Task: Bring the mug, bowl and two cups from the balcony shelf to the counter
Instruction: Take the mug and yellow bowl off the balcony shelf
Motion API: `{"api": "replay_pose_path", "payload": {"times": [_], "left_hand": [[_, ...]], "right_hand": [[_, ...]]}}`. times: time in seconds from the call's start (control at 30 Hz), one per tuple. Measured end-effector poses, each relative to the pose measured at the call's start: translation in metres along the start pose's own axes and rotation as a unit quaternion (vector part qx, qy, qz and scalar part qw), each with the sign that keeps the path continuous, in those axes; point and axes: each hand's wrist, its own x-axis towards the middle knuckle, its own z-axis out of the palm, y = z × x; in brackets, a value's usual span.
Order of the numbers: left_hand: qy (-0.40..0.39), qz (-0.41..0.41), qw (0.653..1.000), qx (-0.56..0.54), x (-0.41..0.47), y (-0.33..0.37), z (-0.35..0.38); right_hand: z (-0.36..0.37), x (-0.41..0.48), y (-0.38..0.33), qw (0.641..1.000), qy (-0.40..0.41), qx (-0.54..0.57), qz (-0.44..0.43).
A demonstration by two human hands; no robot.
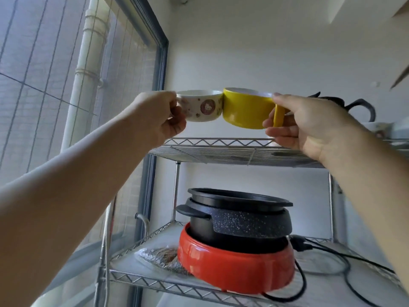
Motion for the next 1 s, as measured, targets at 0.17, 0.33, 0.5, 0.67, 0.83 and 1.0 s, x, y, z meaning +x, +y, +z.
{"api": "replay_pose_path", "payload": {"times": [0.17, 0.33, 0.5, 0.67, 0.83, 1.0], "left_hand": [[-0.039, -0.030, 0.999, -0.002, -0.037, -0.030, -0.002], [-0.079, -0.092, 0.992, -0.023, -0.078, -0.087, -0.001], [-0.117, -0.159, 0.979, -0.055, -0.129, -0.150, -0.003], [-0.162, -0.225, 0.957, -0.085, -0.193, -0.217, -0.009], [-0.220, -0.324, 0.915, -0.092, -0.257, -0.285, -0.022], [-0.259, -0.425, 0.861, -0.106, -0.322, -0.342, -0.028]], "right_hand": [[-0.021, -0.058, 0.009, 0.998, 0.050, -0.030, -0.007], [-0.050, -0.125, 0.039, 0.995, 0.081, -0.053, 0.013], [-0.081, -0.197, 0.075, 0.986, 0.130, -0.038, 0.096], [-0.102, -0.285, 0.108, 0.970, 0.177, -0.064, 0.153], [-0.113, -0.369, 0.141, 0.942, 0.231, -0.087, 0.228], [-0.117, -0.440, 0.170, 0.898, 0.309, -0.099, 0.296]]}}
